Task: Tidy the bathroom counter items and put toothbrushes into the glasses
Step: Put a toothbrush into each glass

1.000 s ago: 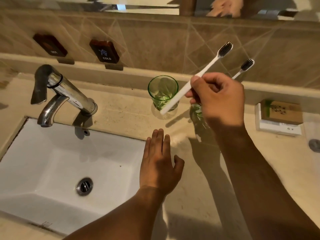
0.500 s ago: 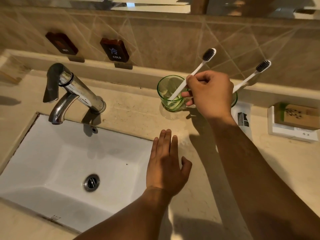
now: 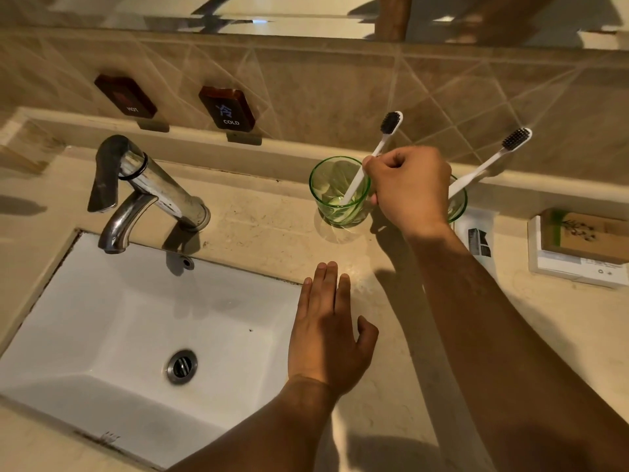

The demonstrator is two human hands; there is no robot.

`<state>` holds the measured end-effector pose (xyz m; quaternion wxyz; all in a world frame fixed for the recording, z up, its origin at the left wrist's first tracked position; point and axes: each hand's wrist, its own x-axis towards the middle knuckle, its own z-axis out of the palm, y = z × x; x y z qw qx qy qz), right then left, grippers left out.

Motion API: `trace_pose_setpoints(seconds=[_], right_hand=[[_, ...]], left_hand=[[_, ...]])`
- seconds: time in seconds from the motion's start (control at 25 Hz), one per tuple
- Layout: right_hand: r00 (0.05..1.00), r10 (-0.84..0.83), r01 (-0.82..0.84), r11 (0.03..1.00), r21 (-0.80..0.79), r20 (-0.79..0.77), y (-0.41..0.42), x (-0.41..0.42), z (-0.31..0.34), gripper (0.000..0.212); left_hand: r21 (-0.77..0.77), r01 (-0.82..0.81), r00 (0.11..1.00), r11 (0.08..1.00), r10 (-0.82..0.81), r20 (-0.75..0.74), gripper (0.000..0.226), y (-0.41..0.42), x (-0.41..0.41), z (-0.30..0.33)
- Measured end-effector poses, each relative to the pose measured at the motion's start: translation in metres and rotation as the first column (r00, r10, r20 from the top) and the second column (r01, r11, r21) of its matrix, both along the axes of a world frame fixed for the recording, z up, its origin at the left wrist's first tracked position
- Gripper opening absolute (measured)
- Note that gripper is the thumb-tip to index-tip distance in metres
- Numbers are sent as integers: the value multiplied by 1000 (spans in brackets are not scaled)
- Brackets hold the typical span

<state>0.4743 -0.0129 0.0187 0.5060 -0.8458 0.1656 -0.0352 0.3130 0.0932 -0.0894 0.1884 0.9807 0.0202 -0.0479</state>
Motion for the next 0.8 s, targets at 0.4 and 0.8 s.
trace_pose_setpoints(seconds=[0.4, 0.8], right_hand=[[999, 44, -43, 994, -104, 4, 0, 7, 0, 27], [996, 80, -86, 988, -130, -46, -6, 3, 3, 31]], left_hand=[[27, 13, 1000, 1000, -13, -13, 73, 0, 0, -1], [33, 29, 999, 999, -29, -13, 73, 1, 1, -1]])
